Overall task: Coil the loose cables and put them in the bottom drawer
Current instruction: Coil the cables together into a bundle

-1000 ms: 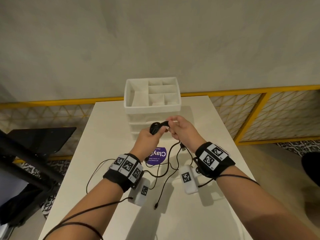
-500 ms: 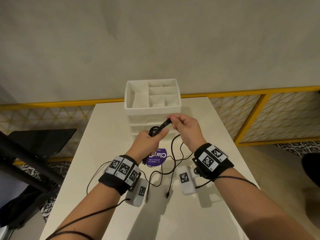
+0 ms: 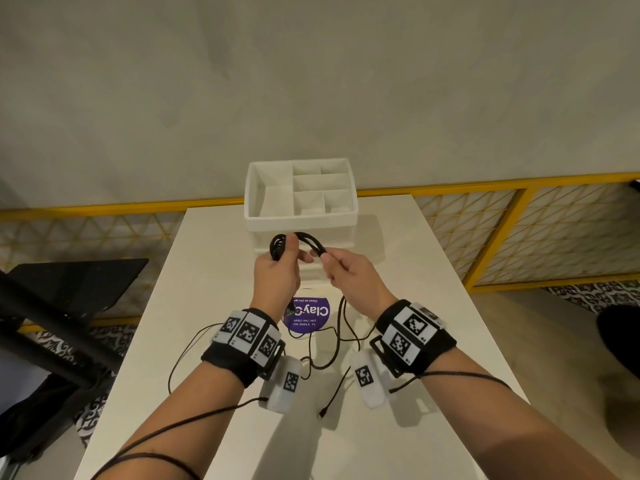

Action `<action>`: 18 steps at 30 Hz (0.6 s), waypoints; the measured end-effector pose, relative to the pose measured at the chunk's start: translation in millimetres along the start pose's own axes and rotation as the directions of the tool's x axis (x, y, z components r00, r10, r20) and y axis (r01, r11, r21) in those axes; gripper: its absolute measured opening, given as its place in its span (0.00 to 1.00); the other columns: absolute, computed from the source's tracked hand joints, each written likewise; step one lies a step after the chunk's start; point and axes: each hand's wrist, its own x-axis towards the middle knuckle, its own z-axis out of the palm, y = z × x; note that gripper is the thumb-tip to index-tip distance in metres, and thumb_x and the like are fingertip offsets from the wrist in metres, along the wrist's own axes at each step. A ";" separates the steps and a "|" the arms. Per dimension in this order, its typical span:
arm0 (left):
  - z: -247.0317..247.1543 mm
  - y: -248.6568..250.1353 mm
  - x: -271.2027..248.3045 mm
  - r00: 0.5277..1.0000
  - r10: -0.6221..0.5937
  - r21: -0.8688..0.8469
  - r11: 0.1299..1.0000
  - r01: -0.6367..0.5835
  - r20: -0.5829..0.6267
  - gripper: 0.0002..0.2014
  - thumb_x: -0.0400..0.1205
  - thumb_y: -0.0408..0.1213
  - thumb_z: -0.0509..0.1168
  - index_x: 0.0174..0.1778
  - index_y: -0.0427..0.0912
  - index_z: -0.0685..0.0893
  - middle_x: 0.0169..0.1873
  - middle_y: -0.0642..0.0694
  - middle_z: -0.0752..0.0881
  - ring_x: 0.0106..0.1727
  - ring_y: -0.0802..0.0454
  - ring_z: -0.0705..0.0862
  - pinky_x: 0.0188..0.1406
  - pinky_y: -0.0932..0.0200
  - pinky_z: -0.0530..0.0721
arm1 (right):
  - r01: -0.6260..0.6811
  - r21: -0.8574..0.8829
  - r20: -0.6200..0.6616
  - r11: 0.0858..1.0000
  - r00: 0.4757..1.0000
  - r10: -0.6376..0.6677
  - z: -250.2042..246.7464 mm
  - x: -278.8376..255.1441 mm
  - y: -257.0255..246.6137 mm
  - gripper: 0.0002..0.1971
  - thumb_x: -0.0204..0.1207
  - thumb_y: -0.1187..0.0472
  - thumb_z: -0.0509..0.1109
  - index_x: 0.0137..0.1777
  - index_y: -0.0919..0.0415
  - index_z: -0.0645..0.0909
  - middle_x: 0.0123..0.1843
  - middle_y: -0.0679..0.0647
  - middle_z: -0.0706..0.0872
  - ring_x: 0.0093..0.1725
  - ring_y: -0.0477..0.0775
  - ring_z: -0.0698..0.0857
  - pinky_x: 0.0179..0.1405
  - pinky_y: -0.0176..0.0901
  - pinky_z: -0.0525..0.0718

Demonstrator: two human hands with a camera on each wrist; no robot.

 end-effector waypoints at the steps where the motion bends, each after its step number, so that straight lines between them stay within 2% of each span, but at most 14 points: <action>1: 0.7 -0.8 0.8 1.000 0.006 0.012 1.000 -0.006 -0.009 0.25 0.84 0.52 0.57 0.33 0.36 0.86 0.12 0.52 0.67 0.14 0.56 0.63 0.15 0.66 0.63 | 0.000 -0.029 -0.003 1.000 1.000 0.000 0.6 0.3 -0.4 0.12 0.83 0.57 0.58 0.54 0.52 0.84 0.29 0.44 0.71 0.31 0.46 0.70 0.38 0.39 0.71; 4: 2.6 -3.8 2.8 0.999 -0.007 0.054 0.999 0.009 -0.040 0.25 0.84 0.54 0.57 0.33 0.35 0.82 0.14 0.50 0.67 0.15 0.56 0.65 0.18 0.62 0.66 | -0.041 -0.124 0.018 0.991 0.999 0.043 -0.1 3.0 -5.4 0.14 0.84 0.56 0.56 0.44 0.55 0.82 0.29 0.42 0.74 0.31 0.44 0.73 0.40 0.39 0.72; 6: 3.2 -3.7 4.0 0.998 -0.052 0.032 0.998 0.052 -0.021 0.25 0.84 0.55 0.56 0.34 0.37 0.79 0.14 0.51 0.68 0.15 0.56 0.65 0.18 0.60 0.65 | -0.093 -0.120 0.105 0.988 0.989 0.106 -1.4 3.6 -6.7 0.17 0.84 0.53 0.55 0.39 0.56 0.80 0.28 0.46 0.75 0.29 0.46 0.73 0.36 0.40 0.73; 8: 3.7 -1.5 3.7 0.994 -0.088 0.016 0.996 0.087 0.068 0.26 0.84 0.56 0.53 0.45 0.37 0.86 0.13 0.52 0.67 0.15 0.56 0.64 0.16 0.62 0.64 | -0.205 -0.016 0.217 0.979 0.955 0.203 -3.8 0.8 -5.1 0.19 0.84 0.50 0.55 0.37 0.57 0.79 0.26 0.49 0.74 0.26 0.48 0.72 0.29 0.37 0.71; 10: 5.4 1.2 1.4 0.983 -0.095 0.041 0.995 0.090 0.157 0.26 0.85 0.57 0.50 0.53 0.43 0.88 0.13 0.52 0.67 0.15 0.57 0.64 0.15 0.65 0.63 | -0.300 0.106 0.289 0.948 0.922 0.259 -5.8 -2.7 -1.1 0.18 0.83 0.49 0.55 0.37 0.58 0.77 0.26 0.50 0.71 0.25 0.48 0.70 0.28 0.37 0.70; 15: 6.5 6.4 1.7 0.950 -0.179 0.072 0.983 0.166 0.255 0.27 0.84 0.58 0.52 0.53 0.40 0.88 0.14 0.54 0.66 0.15 0.58 0.63 0.14 0.67 0.63 | -0.322 0.177 0.322 0.930 0.912 0.254 -3.1 -3.7 4.4 0.17 0.84 0.51 0.55 0.37 0.58 0.75 0.26 0.50 0.67 0.23 0.46 0.66 0.27 0.36 0.65; 18: 4.0 7.3 2.3 0.936 -0.190 0.151 0.977 0.151 0.297 0.24 0.84 0.55 0.56 0.50 0.40 0.89 0.13 0.53 0.68 0.16 0.58 0.63 0.16 0.67 0.61 | -0.341 0.184 0.348 0.922 0.900 0.263 -3.3 -5.4 4.5 0.16 0.85 0.53 0.54 0.38 0.58 0.75 0.26 0.49 0.67 0.22 0.44 0.65 0.27 0.36 0.63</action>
